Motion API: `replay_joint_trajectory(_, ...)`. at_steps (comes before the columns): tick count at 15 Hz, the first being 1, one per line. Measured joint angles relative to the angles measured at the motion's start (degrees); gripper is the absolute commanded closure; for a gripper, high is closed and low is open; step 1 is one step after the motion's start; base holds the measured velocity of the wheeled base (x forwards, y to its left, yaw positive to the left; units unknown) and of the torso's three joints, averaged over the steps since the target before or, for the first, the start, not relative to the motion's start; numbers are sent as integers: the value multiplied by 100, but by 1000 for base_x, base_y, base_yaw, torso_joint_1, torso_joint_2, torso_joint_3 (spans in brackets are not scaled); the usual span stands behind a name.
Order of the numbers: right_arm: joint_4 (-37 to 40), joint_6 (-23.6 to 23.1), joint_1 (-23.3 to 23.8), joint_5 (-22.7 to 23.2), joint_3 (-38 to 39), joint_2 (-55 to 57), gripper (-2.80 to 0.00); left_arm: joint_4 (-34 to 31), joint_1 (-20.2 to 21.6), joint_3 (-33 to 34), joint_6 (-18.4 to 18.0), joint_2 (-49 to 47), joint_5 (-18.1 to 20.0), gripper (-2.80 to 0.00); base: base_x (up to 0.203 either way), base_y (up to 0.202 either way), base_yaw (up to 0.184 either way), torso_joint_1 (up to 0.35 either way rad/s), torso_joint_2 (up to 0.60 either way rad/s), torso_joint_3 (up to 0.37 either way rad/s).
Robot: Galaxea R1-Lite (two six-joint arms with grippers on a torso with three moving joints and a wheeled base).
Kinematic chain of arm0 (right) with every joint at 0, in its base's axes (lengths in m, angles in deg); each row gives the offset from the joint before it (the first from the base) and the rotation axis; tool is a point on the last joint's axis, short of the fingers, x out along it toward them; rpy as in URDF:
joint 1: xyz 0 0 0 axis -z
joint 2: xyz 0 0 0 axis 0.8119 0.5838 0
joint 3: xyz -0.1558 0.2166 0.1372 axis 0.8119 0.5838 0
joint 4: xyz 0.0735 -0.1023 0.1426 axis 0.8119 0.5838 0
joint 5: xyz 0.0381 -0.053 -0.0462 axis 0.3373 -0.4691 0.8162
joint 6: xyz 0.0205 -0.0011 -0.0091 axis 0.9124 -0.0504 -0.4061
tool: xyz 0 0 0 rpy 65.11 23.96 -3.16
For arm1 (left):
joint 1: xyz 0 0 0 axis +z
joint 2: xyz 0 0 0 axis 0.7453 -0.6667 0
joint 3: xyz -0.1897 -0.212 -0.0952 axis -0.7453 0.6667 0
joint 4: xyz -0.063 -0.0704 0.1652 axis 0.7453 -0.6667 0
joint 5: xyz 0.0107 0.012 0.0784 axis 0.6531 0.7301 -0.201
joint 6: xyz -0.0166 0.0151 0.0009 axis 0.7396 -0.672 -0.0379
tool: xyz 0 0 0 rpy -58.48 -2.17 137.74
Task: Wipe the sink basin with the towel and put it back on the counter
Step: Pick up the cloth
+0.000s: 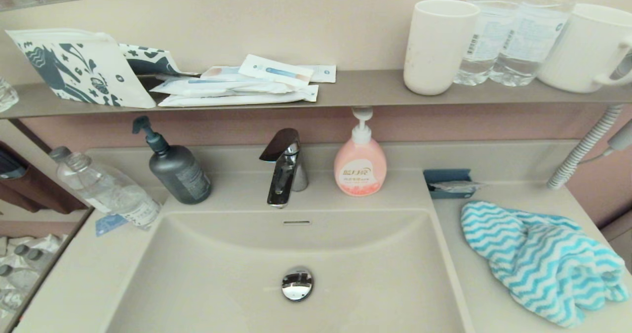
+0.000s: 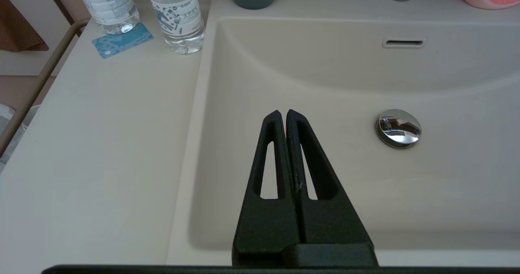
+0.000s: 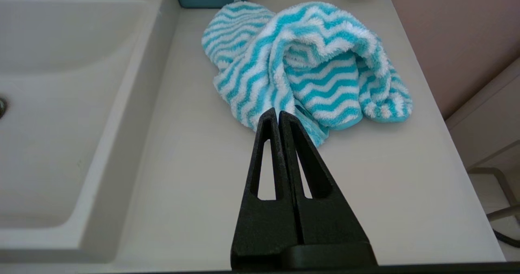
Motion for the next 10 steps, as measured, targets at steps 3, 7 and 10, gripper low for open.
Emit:
replay_joint_trajectory(3,259,-59,0,30,-330,29,0,2,0,0,-1,0,0,0,0,0,0,0,0,0)
replay_joint_trajectory(7,667,12,-6,-1,-1160,620,0,0,0,0,0,0,2,0,0,0,0,0,0,0)
replay_joint_trajectory(10,672,76,-6,-143,-1723,1555,0,2,0,0,0,0,0,0,0,0,0,0,0,0)
